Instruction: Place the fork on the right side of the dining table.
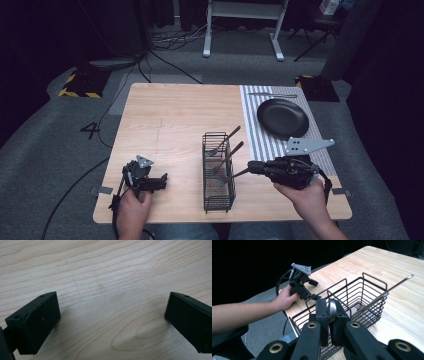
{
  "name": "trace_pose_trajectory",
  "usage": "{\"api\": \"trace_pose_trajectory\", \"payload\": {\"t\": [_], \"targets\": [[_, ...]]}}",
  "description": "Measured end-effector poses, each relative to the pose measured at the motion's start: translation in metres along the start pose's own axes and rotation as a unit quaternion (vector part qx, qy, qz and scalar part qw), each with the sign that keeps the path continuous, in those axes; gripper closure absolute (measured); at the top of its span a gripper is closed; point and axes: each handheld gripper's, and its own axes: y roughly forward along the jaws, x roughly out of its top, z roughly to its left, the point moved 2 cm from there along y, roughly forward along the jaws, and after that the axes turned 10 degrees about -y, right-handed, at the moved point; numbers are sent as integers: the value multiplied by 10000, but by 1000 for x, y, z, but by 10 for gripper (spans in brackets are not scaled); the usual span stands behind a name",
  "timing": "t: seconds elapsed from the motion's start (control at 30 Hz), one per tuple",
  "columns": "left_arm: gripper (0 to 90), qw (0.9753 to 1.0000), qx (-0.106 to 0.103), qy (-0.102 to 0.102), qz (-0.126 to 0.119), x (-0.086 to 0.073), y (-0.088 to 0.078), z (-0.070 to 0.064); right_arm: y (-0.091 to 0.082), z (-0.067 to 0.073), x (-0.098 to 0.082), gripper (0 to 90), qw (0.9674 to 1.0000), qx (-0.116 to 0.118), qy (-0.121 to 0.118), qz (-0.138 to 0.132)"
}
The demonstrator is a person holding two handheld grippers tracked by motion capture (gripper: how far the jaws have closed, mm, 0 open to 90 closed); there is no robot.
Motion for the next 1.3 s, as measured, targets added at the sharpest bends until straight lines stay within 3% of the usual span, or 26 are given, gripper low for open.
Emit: {"api": "trace_pose_trajectory", "payload": {"t": [0.4, 0.67, 1.0, 1.3], "targets": [[2, 10000, 0, 0, 0, 0, 0, 0, -27, -8, 10, 866, 9996, -186, 27, -233], [2, 10000, 1, 2, 1, 0, 0, 0, -57, -25, 6, 866, 9980, -312, 218, -501], [3, 10000, 6, -9, -7, 0, 0, 0, -77, -41, 2, 866, 9963, -677, 267, -452], [4, 10000, 6, -8, -7, 0, 0, 0, -87, -59, -3, 866, 9929, -1001, 421, -485]]}}
